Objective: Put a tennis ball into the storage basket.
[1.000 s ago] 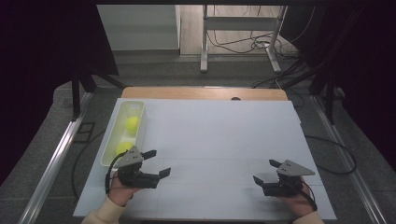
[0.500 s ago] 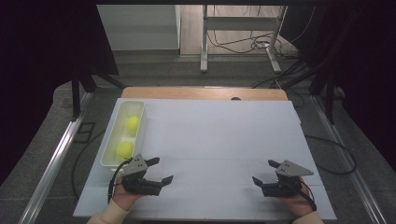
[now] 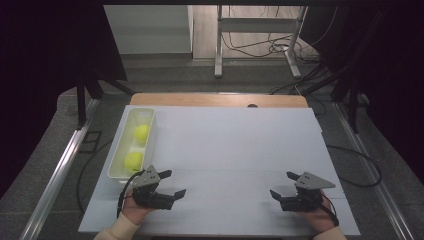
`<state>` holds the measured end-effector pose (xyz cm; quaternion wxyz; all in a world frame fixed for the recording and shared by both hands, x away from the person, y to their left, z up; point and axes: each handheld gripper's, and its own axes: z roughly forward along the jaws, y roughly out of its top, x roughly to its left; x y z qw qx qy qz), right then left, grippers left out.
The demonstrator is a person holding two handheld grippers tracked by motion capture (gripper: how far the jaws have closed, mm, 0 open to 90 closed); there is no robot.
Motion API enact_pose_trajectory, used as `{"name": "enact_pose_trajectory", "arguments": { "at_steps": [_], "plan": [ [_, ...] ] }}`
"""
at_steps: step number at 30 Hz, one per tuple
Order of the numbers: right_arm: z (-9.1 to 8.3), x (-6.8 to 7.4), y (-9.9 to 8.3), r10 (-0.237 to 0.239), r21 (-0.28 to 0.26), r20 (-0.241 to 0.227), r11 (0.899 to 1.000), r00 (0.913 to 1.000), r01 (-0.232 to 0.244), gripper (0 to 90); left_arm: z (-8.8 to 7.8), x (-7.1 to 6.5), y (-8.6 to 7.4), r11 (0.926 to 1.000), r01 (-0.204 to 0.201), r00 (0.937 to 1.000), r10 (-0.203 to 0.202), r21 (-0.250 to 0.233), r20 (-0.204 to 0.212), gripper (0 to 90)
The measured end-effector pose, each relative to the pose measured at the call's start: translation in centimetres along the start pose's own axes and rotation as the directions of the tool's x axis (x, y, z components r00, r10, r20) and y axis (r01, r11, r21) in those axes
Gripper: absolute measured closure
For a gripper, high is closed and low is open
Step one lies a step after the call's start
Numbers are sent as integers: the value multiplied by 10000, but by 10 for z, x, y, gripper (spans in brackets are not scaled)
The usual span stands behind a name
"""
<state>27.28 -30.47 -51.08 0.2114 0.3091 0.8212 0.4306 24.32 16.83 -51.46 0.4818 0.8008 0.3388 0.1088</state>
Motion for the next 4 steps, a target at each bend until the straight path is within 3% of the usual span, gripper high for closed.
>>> {"name": "enact_pose_trajectory", "arguments": {
  "at_steps": [4],
  "plan": [
    [0,0,0,3,2,-21,10000,10000,-3,120,1,0,0,10000,16,10000,-16,43,-1,138]
  ]
}}
